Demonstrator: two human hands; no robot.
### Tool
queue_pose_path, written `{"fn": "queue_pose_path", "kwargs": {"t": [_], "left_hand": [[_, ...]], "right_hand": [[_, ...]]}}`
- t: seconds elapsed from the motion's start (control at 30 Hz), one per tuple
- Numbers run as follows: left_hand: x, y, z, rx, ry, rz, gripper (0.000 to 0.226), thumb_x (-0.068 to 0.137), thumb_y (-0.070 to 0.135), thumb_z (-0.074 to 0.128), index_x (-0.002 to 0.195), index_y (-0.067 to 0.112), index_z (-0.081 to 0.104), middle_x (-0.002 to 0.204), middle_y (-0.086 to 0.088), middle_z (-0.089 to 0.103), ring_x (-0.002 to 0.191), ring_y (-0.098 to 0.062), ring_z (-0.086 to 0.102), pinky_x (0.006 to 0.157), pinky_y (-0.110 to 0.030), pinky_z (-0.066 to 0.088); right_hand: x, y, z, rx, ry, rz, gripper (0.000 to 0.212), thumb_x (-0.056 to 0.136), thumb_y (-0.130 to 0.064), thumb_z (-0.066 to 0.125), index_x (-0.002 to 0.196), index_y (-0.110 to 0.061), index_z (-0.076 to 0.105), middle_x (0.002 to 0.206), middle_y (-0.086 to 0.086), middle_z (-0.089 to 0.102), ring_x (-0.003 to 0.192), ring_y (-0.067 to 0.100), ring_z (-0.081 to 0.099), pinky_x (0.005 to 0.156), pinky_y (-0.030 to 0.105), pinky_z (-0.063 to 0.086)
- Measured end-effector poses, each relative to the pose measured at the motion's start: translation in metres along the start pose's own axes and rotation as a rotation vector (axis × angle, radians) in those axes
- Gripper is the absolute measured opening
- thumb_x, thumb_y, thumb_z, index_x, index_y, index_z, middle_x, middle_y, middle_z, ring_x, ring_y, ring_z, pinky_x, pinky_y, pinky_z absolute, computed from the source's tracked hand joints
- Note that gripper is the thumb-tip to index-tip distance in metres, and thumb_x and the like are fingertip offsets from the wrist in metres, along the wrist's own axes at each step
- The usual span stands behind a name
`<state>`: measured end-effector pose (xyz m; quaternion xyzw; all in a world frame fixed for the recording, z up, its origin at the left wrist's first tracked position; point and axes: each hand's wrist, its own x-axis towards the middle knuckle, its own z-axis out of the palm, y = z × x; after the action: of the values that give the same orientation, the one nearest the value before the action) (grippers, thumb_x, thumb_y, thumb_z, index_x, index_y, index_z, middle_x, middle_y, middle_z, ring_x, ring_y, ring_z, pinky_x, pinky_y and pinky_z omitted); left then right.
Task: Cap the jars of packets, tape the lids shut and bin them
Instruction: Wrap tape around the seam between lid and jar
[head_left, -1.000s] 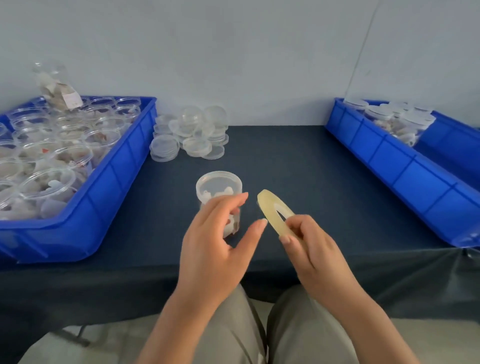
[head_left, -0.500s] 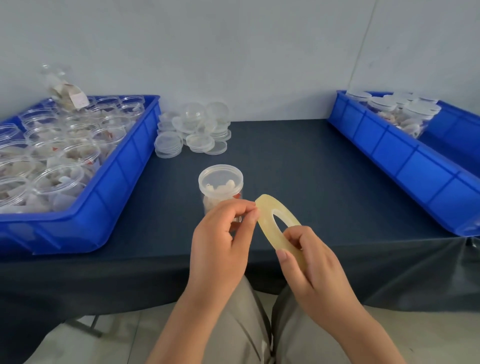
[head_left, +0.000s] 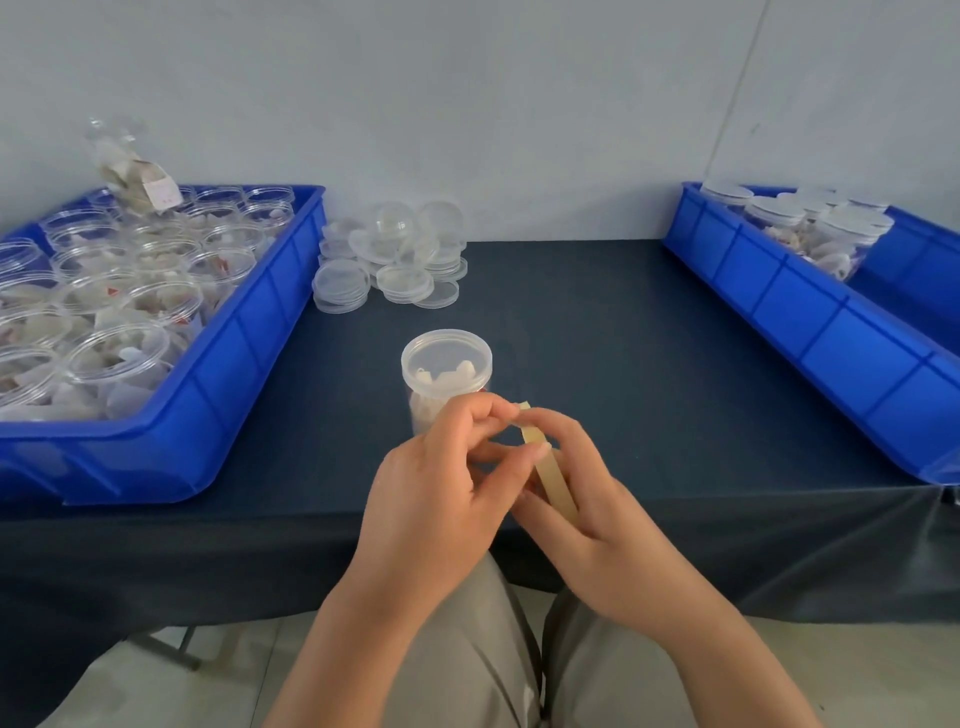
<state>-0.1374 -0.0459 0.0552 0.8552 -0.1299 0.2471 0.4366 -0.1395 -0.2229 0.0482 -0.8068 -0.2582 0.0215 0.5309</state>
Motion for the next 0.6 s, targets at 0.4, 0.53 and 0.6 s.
{"fn": "queue_pose_path", "kwargs": {"t": [0.4, 0.53, 0.6], "left_hand": [[0.005, 0.002, -0.01, 0.036, 0.149, 0.11, 0.004, 0.094, 0.03, 0.077, 0.091, 0.028, 0.079, 0.106, 0.022, 0.075, 0.095, -0.007, 0.073, 0.071, -0.025, 0.058], [0.007, 0.001, -0.007, 0.048, 0.164, 0.156, 0.007, 0.095, 0.028, 0.077, 0.09, 0.024, 0.079, 0.099, 0.019, 0.073, 0.091, -0.01, 0.071, 0.07, -0.031, 0.057], [0.007, 0.001, -0.007, 0.046, 0.164, 0.187, 0.01, 0.097, 0.03, 0.075, 0.089, 0.023, 0.079, 0.098, 0.018, 0.073, 0.091, -0.008, 0.069, 0.072, -0.029, 0.056]], "right_hand": [[0.009, -0.013, -0.024, -0.429, -0.042, 0.018, 0.026, 0.107, -0.054, 0.031, 0.131, -0.056, 0.041, 0.109, -0.019, 0.059, 0.096, 0.012, 0.062, 0.08, 0.03, 0.052], [0.02, -0.009, -0.035, -0.344, -0.176, 0.071, 0.022, 0.112, -0.04, 0.036, 0.126, -0.054, 0.046, 0.105, -0.022, 0.058, 0.101, 0.009, 0.059, 0.082, 0.022, 0.048], [0.023, -0.007, -0.035, -0.321, -0.207, 0.071, 0.023, 0.114, -0.039, 0.036, 0.127, -0.052, 0.05, 0.106, -0.014, 0.06, 0.104, 0.013, 0.059, 0.088, 0.032, 0.05]]}}
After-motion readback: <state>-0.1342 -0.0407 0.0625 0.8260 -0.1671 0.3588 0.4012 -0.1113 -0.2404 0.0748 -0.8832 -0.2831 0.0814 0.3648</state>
